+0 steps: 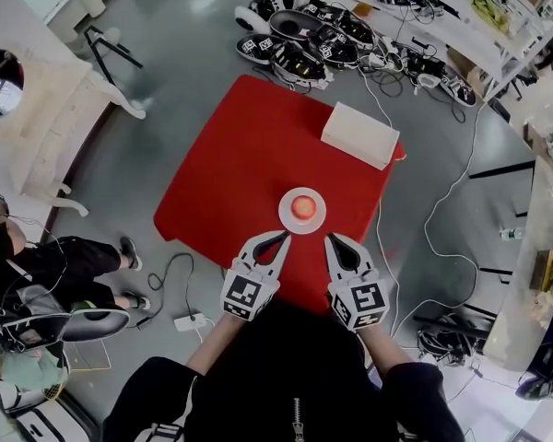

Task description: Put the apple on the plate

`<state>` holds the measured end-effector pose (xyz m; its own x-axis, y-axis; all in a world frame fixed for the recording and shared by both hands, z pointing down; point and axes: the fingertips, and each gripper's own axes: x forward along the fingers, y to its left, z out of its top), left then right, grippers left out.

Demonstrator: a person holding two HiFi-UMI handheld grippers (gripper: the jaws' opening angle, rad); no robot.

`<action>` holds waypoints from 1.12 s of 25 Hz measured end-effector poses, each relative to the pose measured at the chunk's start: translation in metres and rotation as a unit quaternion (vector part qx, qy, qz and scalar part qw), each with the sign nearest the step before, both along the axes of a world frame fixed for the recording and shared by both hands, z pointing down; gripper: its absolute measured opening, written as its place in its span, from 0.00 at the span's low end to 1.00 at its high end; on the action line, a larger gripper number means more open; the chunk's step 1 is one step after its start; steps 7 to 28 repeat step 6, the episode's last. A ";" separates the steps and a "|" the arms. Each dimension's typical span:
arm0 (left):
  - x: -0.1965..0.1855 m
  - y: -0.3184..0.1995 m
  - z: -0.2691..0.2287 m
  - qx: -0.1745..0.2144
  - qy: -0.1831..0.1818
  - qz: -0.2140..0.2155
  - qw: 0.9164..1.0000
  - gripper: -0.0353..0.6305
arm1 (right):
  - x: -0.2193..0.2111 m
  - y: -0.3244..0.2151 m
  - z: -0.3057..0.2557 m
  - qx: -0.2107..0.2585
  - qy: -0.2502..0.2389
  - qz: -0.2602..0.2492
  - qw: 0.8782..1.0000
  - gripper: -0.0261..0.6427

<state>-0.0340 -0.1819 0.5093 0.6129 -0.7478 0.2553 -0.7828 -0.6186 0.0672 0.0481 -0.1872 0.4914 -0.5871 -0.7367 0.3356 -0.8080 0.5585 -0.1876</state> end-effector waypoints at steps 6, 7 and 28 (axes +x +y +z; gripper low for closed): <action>0.003 -0.005 0.001 0.003 -0.001 0.003 1.000 0.06 | 0.004 -0.003 0.008 -0.006 0.007 0.005 1.000 0.06; 0.003 -0.005 0.001 0.003 -0.001 0.003 1.000 0.06 | 0.004 -0.003 0.008 -0.006 0.007 0.005 1.000 0.06; 0.003 -0.005 0.001 0.003 -0.001 0.003 1.000 0.06 | 0.004 -0.003 0.008 -0.006 0.007 0.005 1.000 0.06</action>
